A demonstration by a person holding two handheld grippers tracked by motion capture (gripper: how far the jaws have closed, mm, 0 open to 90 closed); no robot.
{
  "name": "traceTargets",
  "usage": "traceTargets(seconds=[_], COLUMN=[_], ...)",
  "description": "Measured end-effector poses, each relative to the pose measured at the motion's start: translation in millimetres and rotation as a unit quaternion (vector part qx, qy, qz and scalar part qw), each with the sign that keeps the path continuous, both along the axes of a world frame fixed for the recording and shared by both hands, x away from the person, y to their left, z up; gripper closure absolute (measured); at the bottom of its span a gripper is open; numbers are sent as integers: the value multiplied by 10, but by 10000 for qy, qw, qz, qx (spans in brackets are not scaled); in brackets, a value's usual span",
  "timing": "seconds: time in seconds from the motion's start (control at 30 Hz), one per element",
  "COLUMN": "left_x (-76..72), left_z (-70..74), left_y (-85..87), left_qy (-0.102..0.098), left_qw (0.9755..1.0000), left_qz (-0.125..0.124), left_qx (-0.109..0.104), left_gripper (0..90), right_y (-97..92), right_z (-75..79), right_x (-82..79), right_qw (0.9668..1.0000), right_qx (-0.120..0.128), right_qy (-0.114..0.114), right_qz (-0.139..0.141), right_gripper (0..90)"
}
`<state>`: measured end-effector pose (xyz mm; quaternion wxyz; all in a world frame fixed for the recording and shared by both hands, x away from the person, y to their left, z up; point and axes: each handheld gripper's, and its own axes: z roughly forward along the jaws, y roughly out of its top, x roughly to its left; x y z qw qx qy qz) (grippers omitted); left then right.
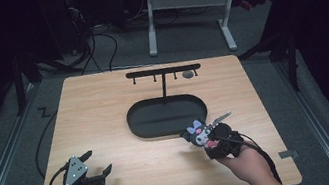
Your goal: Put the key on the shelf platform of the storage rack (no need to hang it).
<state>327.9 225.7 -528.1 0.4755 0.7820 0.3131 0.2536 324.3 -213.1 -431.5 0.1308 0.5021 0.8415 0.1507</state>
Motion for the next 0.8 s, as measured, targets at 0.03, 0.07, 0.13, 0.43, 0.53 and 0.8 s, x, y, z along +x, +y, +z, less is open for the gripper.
traceTargets(seconds=[0.03,0.07,0.13,0.43,0.53,0.8], left_x=[0,0,0,0,0,-4], left_z=[1,0,1,1,1,1], left_y=[0,0,0,1,2,-1], left_qy=[3,-3,0,8,10,-4], left_qw=[10000,10000,10000,10000,10000,10000], left_qz=[-1,-1,-2,-5,-6,-18], left_qx=[4,0,5,0,-1,18], left_gripper=[154,154,154,154,155,155], right_y=[1,0,-2,10,27,89], right_z=[6,10,21,26,31,54], right_x=[14,33,61,216,265,387], right_qw=[10000,10000,10000,9999,9999,9995], right_qx=[-23,1,-15,-6,21,178], right_qy=[1,-2,3,-25,-24,-64], right_qz=[-8,-20,-48,-139,-151,-238], right_gripper=[480,480,479,480,480,482])
